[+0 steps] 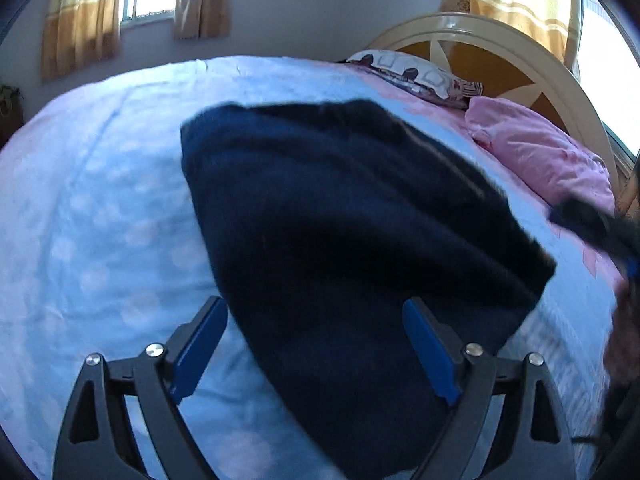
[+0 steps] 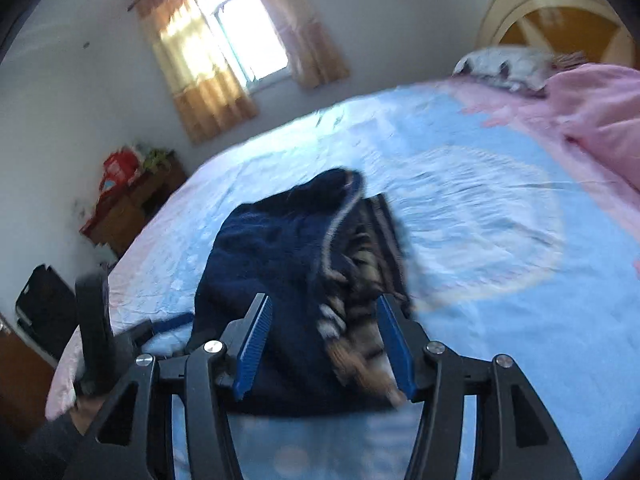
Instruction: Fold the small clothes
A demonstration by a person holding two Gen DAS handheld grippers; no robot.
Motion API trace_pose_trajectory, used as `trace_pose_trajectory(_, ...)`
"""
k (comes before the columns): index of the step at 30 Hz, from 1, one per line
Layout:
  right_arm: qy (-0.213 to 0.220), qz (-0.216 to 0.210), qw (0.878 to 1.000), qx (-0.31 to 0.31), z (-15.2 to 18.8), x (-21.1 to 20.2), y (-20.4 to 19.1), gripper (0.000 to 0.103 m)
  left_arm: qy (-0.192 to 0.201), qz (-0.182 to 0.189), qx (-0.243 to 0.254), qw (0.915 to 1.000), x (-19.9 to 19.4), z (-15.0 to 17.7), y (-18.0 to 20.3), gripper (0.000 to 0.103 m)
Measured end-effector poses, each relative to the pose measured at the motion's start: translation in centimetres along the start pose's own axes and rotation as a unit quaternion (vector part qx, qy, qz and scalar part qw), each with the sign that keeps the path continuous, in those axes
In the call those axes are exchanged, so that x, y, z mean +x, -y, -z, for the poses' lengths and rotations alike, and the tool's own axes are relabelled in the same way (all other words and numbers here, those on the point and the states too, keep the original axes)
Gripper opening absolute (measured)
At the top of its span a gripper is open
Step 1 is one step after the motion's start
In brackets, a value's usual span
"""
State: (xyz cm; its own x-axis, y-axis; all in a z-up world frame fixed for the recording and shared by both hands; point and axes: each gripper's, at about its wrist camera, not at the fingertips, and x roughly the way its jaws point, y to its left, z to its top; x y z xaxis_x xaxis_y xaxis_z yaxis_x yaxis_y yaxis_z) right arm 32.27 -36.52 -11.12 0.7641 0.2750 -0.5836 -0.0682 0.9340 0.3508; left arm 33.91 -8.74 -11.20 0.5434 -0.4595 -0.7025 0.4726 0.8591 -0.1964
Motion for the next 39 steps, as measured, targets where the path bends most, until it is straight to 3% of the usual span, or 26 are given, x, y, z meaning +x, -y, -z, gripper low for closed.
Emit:
trace_pose_trajectory(2,-0.041,0.009,0.999,0.013,-1.4,3.0,0.3,0.052,0.0,-0.006,0.017,0.9998,0.3,0.6,0.8,0.092)
trace_pose_trajectory(4,-0.079,0.038,0.996,0.015,-1.9,5.8,1.0,0.025,-0.012,-0.008,0.029,0.9995,0.4,0.8,1.2,0.092)
trace_pose_trajectory(6,-0.097,0.094,0.99,0.032,-1.3,7.3,2.8,0.025,-0.03,0.009,0.024,0.9992,0.9,1.0,1.0,0.093)
trace_pose_trajectory(8,-0.101,0.087,0.99,0.056,-0.8,7.8,4.3,0.026,-0.034,0.019,0.011,0.9992,1.0,1.4,0.5,0.096)
trace_pose_trajectory(13,-0.1,0.126,0.987,-0.005,-0.8,6.9,2.7,0.026,-0.025,0.04,-0.007,0.9989,0.6,1.7,0.0,0.097)
trace_pose_trajectory(17,-0.045,0.15,0.987,-0.027,-3.4,5.1,1.3,0.033,-0.02,0.034,-0.007,0.9992,0.4,2.0,0.3,0.098)
trace_pose_trajectory(19,-0.015,0.125,0.991,-0.041,-4.8,4.8,0.0,0.033,-0.02,0.03,-0.007,0.9993,0.5,2.0,0.4,0.1)
trace_pose_trajectory(20,-0.012,0.091,0.995,-0.049,-5.5,5.0,-1.0,0.033,-0.019,0.029,-0.007,0.9994,0.5,1.9,0.5,0.1)
trace_pose_trajectory(23,-0.043,0.023,0.996,-0.081,-6.0,7.2,-3.6,0.033,-0.011,0.027,-0.012,0.9995,0.5,1.7,0.4,0.102)
trace_pose_trajectory(25,-0.069,0.056,0.991,-0.103,-5.6,9.6,-4.4,0.033,-0.006,0.022,-0.018,0.9996,0.3,1.8,0.2,0.103)
trace_pose_trajectory(28,-0.116,0.107,0.984,-0.082,-4.8,12.8,-1.9,0.033,-0.01,0.019,-0.027,0.9994,0.6,1.8,0.0,0.103)
trace_pose_trajectory(33,-0.12,0.078,0.989,-0.03,-5.0,12.9,1.7,0.036,-0.016,0.023,-0.034,0.999,0.9,1.6,-0.2,0.103)
trace_pose_trajectory(36,-0.099,0.093,0.99,-0.042,-5.3,11.5,0.4,0.038,-0.02,0.023,-0.041,0.9987,1.1,1.6,-0.4,0.103)
trace_pose_trajectory(39,-0.079,0.048,0.994,-0.06,-4.8,9.3,-2.3,0.038,-0.022,0.024,-0.046,0.9984,1.1,1.8,-0.6,0.103)
